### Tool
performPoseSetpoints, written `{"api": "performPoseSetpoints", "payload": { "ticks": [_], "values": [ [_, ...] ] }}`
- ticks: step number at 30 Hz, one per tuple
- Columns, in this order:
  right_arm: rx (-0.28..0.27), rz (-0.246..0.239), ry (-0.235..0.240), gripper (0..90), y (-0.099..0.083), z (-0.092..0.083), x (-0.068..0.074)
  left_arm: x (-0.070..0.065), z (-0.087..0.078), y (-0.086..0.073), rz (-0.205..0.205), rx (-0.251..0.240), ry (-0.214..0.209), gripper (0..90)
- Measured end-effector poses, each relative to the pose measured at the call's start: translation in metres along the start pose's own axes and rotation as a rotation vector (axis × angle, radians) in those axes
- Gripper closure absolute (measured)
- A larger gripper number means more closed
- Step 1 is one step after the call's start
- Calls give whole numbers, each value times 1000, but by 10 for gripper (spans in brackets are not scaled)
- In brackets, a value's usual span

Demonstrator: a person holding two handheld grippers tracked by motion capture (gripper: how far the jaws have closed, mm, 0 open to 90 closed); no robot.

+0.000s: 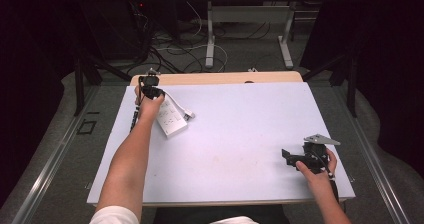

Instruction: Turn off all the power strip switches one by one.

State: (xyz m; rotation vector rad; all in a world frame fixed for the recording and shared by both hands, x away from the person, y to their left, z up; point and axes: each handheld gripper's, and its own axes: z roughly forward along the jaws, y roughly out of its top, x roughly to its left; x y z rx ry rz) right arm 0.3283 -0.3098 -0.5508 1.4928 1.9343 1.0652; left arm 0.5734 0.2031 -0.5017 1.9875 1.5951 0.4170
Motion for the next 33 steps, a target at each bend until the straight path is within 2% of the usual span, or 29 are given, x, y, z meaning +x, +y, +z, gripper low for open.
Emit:
{"api": "performPoseSetpoints", "payload": {
  "ticks": [1,5,6,9,13,18,19,20,23,25,29,31,33],
  "values": [
    [0,3,0,55,0,0,0,-1,-1,0,12,12,-1,900],
    [0,5,0,55,0,0,0,-7,1,-3,15,0,-7,900],
    [-3,7,-5,55,0,0,0,-7,1,-3,20,19,-9,900],
    [-1,2,1,55,0,-1,-1,-7,2,-7,26,31,-6,900],
    [1,7,0,56,-1,-2,-1,-8,4,-11,8,37,-18,900],
    [5,9,1,56,-1,-1,-1,-9,7,-14,24,46,-31,900],
    [4,3,1,56,0,-1,-1,-10,8,-15,16,33,-25,900],
    [3,-1,2,56,0,-1,-1,-9,7,-15,16,48,-29,900],
    [3,2,2,57,0,0,0,-9,9,-16,15,53,-32,897],
    [4,2,2,57,0,0,0,-8,10,-17,18,32,-27,885],
    [5,1,2,57,-1,-1,-1,-8,8,-17,21,48,-32,887],
    [6,6,3,57,-1,-1,-1,-10,9,-18,17,37,-34,890],
    [6,5,4,57,-1,-1,-1,-10,9,-18,31,36,-34,891]
  ]
}}
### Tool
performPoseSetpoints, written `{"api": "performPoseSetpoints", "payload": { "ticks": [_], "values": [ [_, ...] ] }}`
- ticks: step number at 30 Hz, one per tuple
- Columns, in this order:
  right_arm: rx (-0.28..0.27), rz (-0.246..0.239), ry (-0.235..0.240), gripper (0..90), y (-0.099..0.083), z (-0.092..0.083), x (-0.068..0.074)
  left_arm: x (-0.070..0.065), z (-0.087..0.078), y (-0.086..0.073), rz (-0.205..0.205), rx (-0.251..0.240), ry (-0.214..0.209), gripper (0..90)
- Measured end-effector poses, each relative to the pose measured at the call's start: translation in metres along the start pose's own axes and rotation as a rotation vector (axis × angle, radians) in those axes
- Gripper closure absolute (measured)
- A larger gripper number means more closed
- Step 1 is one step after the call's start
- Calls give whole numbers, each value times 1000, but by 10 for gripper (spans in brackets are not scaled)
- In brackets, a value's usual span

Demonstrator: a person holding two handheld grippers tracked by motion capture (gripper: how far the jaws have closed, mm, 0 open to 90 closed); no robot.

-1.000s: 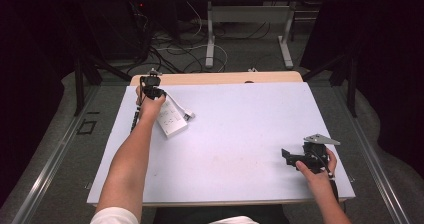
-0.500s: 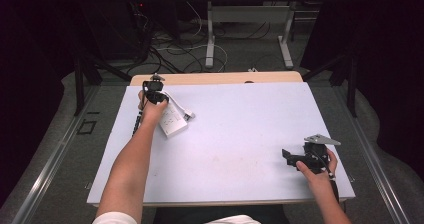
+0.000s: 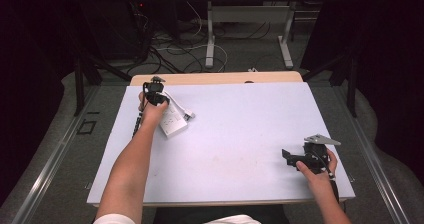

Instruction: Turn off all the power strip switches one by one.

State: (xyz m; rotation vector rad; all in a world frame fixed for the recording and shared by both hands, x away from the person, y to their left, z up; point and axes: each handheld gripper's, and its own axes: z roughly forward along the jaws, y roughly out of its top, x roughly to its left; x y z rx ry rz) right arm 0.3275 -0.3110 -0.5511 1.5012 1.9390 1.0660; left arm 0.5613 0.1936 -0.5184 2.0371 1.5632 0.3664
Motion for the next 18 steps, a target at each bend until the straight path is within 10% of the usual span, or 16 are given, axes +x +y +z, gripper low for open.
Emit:
{"api": "performPoseSetpoints", "payload": {
  "ticks": [18],
  "values": [
    [6,-1,7,58,-1,1,-1,-4,2,1,34,-8,18,880]
  ]
}}
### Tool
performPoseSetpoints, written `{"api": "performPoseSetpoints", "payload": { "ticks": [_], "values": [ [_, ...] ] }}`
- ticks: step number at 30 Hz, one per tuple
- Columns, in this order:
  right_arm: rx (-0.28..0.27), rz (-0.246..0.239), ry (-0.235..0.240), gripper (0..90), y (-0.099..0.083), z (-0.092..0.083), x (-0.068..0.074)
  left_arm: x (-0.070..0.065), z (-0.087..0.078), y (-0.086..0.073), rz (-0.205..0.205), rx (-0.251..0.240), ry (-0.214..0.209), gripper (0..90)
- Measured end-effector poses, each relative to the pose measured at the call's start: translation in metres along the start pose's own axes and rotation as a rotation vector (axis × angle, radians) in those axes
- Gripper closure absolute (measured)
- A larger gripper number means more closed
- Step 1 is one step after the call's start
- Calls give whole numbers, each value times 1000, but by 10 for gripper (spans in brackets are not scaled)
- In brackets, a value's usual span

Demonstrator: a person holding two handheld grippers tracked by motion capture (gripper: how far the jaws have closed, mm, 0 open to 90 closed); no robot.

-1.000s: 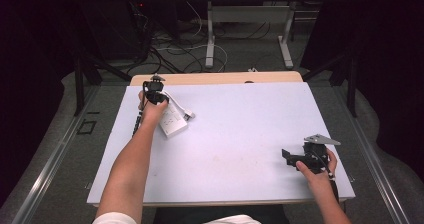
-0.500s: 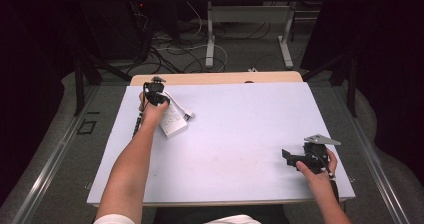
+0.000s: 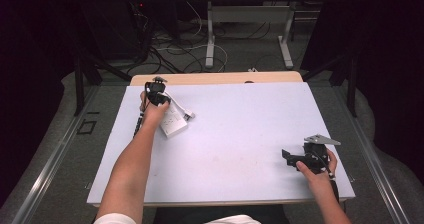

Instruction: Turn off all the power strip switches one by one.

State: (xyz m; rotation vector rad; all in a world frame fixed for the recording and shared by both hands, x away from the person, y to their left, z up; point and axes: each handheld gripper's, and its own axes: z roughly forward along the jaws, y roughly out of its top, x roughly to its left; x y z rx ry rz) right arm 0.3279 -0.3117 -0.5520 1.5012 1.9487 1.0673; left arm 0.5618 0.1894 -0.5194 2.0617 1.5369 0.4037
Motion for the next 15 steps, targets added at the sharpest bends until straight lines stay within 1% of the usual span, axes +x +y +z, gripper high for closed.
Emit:
{"api": "performPoseSetpoints", "payload": {
  "ticks": [2,3,5,6,8,9,10,11,12,13,14,15],
  "values": [
    [1,-1,0,58,0,0,0,0,0,0,-1,0,-1,878],
    [2,-1,1,58,0,0,0,0,0,0,-7,-6,-4,878],
    [2,3,2,58,0,0,1,1,0,0,-13,-3,-6,878],
    [1,0,2,58,0,0,0,2,0,0,-5,-2,-8,879],
    [0,0,2,58,0,0,0,2,0,0,0,-2,-11,882],
    [1,-1,2,58,0,0,0,2,0,0,-11,-1,-15,883],
    [2,0,2,58,0,0,0,2,1,-1,-5,7,-11,887],
    [3,0,1,58,0,0,0,2,1,-2,-1,7,-1,900],
    [2,0,-1,58,0,0,0,3,1,-3,-6,-2,8,900],
    [2,2,-1,58,0,0,0,5,1,-3,-4,-2,9,900],
    [1,2,-1,58,-1,0,0,5,1,-4,-16,-12,3,900],
    [1,1,-1,58,-1,-1,0,5,1,-4,-15,-10,3,900]
  ]
}}
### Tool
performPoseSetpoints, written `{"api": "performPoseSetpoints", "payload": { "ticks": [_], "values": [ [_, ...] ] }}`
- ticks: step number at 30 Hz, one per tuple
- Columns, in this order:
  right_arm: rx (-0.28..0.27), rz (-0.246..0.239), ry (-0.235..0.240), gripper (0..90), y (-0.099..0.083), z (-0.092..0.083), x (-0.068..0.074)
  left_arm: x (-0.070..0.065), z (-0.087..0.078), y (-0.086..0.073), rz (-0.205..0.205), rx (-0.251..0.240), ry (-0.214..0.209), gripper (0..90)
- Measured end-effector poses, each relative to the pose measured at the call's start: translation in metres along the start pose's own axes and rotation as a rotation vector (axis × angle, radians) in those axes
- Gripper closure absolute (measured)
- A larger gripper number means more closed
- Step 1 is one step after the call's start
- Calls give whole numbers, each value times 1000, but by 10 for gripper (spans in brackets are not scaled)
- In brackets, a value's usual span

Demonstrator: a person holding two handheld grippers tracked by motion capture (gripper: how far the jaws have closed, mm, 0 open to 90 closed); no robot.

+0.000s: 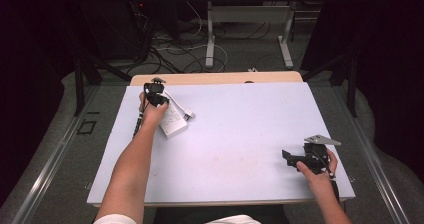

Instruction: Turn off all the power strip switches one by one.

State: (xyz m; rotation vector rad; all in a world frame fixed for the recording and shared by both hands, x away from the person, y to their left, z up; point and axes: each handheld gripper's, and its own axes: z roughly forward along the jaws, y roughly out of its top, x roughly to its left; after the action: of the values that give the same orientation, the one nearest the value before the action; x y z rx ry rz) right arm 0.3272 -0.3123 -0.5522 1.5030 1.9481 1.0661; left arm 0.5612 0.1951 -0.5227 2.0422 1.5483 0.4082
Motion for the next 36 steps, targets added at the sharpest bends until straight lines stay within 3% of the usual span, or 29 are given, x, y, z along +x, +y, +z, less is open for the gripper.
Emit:
{"api": "performPoseSetpoints", "payload": {
  "ticks": [3,7,9,12,15,25,26,36],
  "values": [
    [-5,6,-8,58,0,1,0,0,0,0,23,1,12,900],
    [-1,0,0,58,0,0,0,-1,-1,0,25,6,-7,899],
    [-2,-2,-1,58,0,0,-1,-3,-1,-2,1,0,-15,898],
    [1,8,-4,58,0,1,0,-3,-3,-3,28,10,-18,898],
    [2,0,1,58,0,0,-1,-6,-5,-3,17,2,-30,899],
    [-5,4,2,58,1,0,0,-11,-9,-13,63,21,-65,899],
    [-5,4,2,58,1,0,0,-12,-9,-14,51,14,-73,899],
    [0,-2,4,58,1,0,0,-16,-13,-18,83,16,-101,899]
  ]
}}
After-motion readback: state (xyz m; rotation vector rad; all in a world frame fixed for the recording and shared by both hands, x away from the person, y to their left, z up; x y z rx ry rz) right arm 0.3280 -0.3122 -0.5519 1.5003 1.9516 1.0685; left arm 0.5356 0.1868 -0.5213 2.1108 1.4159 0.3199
